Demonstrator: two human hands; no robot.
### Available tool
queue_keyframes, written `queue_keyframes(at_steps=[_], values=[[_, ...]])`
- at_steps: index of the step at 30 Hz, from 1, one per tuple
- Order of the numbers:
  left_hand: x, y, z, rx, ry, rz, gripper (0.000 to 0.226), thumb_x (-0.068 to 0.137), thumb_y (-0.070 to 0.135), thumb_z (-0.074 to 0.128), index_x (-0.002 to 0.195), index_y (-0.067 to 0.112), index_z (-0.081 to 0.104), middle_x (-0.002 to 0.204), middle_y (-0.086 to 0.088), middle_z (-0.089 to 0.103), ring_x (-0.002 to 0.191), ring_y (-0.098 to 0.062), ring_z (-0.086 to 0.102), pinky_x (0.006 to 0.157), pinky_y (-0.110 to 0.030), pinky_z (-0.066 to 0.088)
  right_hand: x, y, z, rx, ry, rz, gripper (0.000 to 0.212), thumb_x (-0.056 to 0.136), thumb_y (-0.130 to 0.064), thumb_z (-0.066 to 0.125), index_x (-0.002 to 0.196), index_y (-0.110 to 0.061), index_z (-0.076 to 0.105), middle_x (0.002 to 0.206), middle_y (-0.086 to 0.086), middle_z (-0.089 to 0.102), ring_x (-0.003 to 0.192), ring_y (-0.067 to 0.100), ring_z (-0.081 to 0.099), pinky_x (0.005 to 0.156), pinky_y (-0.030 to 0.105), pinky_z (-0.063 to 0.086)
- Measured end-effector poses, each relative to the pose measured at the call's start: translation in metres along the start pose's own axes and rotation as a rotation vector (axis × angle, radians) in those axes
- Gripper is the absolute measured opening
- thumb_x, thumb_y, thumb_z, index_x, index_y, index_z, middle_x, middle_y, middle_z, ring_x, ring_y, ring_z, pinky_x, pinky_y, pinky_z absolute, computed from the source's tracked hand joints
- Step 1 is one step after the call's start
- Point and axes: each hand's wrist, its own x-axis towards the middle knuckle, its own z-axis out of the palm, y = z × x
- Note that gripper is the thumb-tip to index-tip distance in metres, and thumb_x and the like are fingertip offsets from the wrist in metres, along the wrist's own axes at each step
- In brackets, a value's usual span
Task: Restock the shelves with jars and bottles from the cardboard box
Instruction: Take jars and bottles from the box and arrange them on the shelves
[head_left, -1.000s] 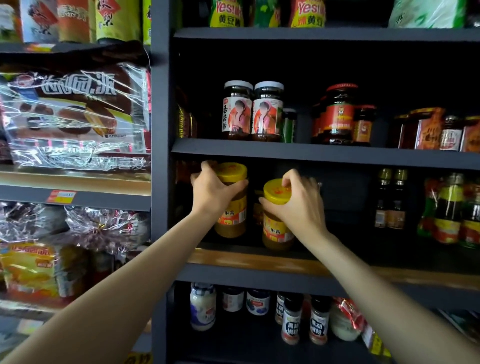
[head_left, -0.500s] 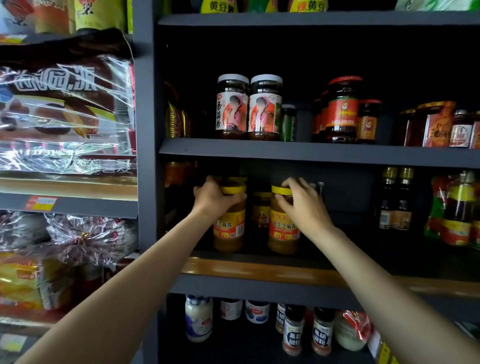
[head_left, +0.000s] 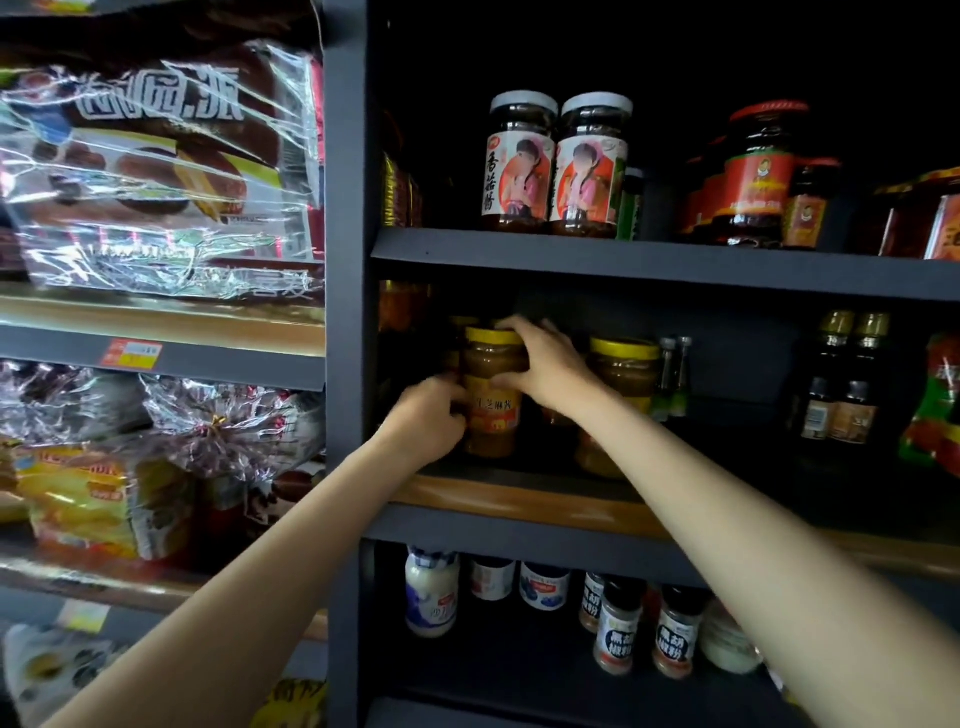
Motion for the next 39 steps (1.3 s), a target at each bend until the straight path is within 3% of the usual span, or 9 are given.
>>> queue_keyframes(at_steps=[4,12,16,21,27,30,33,35,39], values=[[0.015,-0.001,0.007,0.019,-0.156,-0.09,0.037,0.091,0.002,0.043,0.124,0.009,0.056,0.126,-0.012,0.056,0.113,-0.025,0.053,0.086,-0.023,0.041,0.023,-0.002,0.014,0.017,0.023,0.051,0.065,0.083,-0.011,0.067,0.141,-0.022,0.037,0.15,0.014,0.026,0.138,0.032,0.028,0.111,0.045,0.031],[0.048,-0.009,0.019,0.129,-0.135,-0.172,0.03,0.094,0.006,0.04,0.118,-0.001,0.055,0.109,-0.015,0.057,0.112,-0.032,0.055,0.085,-0.031,0.044,0.058,-0.006,0.043,-0.048,0.054,-0.045,0.06,0.087,-0.001,0.059,0.141,-0.012,0.036,0.145,0.013,0.038,0.133,0.029,0.038,0.106,0.035,0.037],[0.058,-0.017,0.022,0.143,-0.135,-0.2,0.03,0.095,0.003,0.038,0.119,-0.004,0.055,0.123,-0.021,0.057,0.114,-0.033,0.054,0.092,-0.032,0.043,0.072,-0.011,0.062,-0.054,0.098,-0.035,0.055,0.092,0.003,0.045,0.143,-0.012,0.031,0.148,0.014,0.032,0.133,0.031,0.037,0.106,0.038,0.037],[0.061,-0.022,0.024,0.202,-0.175,-0.239,0.035,0.098,0.01,0.034,0.13,0.003,0.048,0.131,-0.016,0.051,0.118,-0.028,0.051,0.095,-0.029,0.041,0.088,-0.009,0.073,-0.026,0.07,-0.02,0.058,0.09,-0.005,0.053,0.142,-0.021,0.034,0.148,0.009,0.033,0.132,0.031,0.039,0.104,0.041,0.04],[0.058,-0.022,0.023,0.175,-0.193,-0.239,0.035,0.099,0.014,0.037,0.132,0.007,0.046,0.134,-0.015,0.049,0.121,-0.027,0.049,0.097,-0.029,0.039,0.048,-0.006,0.046,0.013,-0.012,-0.055,0.076,0.088,0.009,0.049,0.149,-0.023,0.018,0.157,0.01,0.014,0.143,0.029,0.019,0.113,0.036,0.025],[0.052,-0.009,0.021,0.126,-0.14,-0.202,0.031,0.096,0.008,0.038,0.123,0.002,0.051,0.126,-0.018,0.054,0.114,-0.031,0.053,0.092,-0.031,0.043,0.011,-0.006,0.026,-0.144,0.101,-0.215,0.061,0.081,0.015,0.049,0.137,-0.009,0.044,0.151,0.011,0.028,0.137,0.03,0.031,0.111,0.037,0.033],[0.042,0.015,0.02,0.05,-0.07,-0.068,0.031,0.092,0.001,0.038,0.118,0.001,0.055,0.118,-0.019,0.058,0.111,-0.033,0.055,0.089,-0.033,0.044,-0.025,0.005,-0.005,-0.324,0.425,-0.335,0.037,0.071,0.013,0.059,0.103,-0.003,0.067,0.129,0.017,0.055,0.125,0.038,0.043,0.102,0.046,0.041],[0.033,0.03,0.025,-0.023,-0.108,0.027,0.042,0.09,0.0,0.04,0.129,0.008,0.05,0.12,-0.017,0.058,0.111,-0.031,0.055,0.086,-0.03,0.044,-0.048,0.021,-0.027,-0.369,0.586,-0.223,0.029,0.078,-0.003,0.065,0.106,-0.008,0.066,0.127,0.014,0.056,0.124,0.037,0.042,0.101,0.048,0.037],[0.019,0.05,0.044,-0.114,-0.28,0.12,0.051,0.092,0.002,0.043,0.141,0.015,0.037,0.132,-0.011,0.051,0.119,-0.025,0.05,0.094,-0.028,0.042,-0.073,0.052,-0.042,-0.034,0.307,0.21,0.076,0.081,-0.031,0.07,0.143,-0.022,0.027,0.147,0.009,0.03,0.133,0.032,0.031,0.106,0.044,0.033]])
